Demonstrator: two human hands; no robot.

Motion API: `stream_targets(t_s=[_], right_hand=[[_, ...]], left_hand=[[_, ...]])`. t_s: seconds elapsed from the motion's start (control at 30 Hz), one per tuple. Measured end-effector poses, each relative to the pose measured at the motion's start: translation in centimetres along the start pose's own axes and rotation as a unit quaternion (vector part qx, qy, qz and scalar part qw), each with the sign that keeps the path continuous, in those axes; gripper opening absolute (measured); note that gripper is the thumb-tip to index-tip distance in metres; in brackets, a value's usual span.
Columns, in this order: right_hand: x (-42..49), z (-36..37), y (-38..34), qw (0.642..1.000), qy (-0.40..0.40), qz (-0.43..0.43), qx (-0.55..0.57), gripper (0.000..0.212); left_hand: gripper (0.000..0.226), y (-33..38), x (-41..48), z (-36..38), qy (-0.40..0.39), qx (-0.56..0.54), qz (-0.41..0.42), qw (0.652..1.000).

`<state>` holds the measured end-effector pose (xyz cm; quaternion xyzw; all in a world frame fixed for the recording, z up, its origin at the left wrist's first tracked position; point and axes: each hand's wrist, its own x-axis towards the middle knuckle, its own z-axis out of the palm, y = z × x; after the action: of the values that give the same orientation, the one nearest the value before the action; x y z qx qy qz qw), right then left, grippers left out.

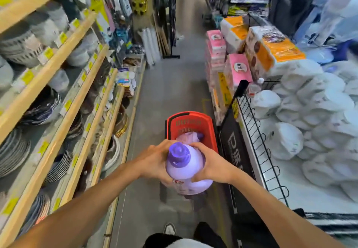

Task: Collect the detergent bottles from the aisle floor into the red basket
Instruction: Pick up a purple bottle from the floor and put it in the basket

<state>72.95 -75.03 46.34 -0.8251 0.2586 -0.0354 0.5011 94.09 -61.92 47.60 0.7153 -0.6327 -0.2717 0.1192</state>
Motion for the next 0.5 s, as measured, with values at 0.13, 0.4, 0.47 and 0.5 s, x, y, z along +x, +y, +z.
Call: stream_targets(t_s=[0.13, 0.4, 0.47, 0.5], right_hand=[[4.9, -1.2, 0.2, 0.999, 0.009, 0.019, 0.032, 0.08], [15.6, -5.6, 5.1, 0.997, 0.03, 0.06, 0.037, 0.092], [18.2, -6.9, 6.3, 0.997, 0.033, 0.058, 0.037, 0.093], [19.2, -7.2, 6.7, 0.996, 0.034, 0.067, 0.038, 0.094]], left_hand=[[0.112, -2.9, 4.6, -3.1, -0.029, 0.014, 0.019, 0.999], [0.103, -6.8, 17.0, -7.4, -0.061, 0.057, 0.036, 0.996], [0.102, -7.6, 20.0, -8.0, -0.075, 0.044, 0.037, 0.996], [0.102, -8.2, 21.6, -8.4, -0.084, 0.039, 0.042, 0.995]])
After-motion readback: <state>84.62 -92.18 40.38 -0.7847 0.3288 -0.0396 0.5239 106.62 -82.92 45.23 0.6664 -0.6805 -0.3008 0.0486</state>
